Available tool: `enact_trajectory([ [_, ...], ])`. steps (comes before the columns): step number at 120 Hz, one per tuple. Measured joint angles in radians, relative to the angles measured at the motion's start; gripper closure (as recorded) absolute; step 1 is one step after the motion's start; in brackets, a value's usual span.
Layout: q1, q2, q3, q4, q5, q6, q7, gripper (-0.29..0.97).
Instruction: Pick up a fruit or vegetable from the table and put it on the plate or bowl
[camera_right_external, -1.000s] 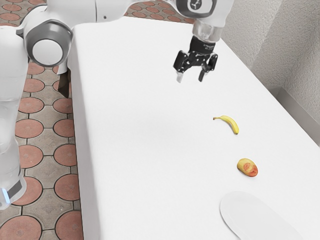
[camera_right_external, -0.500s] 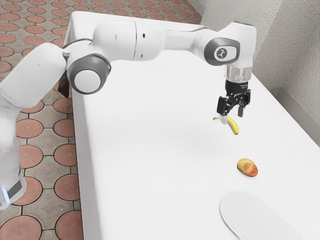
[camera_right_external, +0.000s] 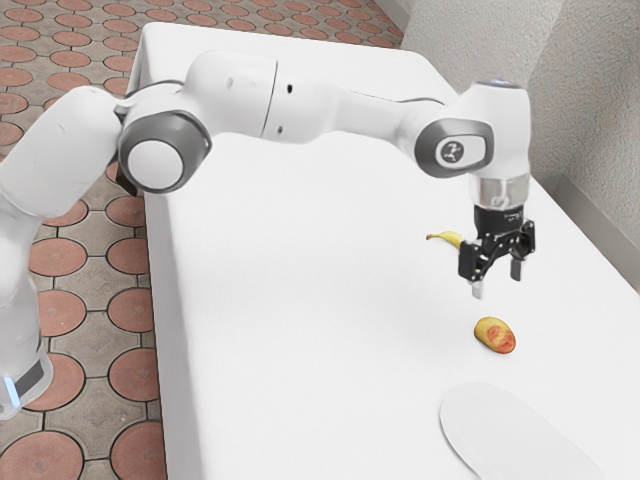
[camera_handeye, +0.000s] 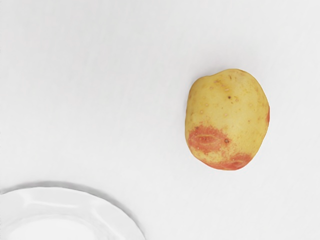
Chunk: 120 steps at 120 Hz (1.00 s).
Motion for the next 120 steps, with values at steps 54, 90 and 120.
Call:
enact_trajectory([
  [54,0.07,0.056,0.004,-0.027,-0.149,0.046,0.061,0.0],
  [90,0.091,0.114,-0.017,-0.01,-0.16,0.074,0.111,0.0],
  [120,0.103,0.117,-0.03,-0.008,-0.159,0.092,0.143,0.0],
])
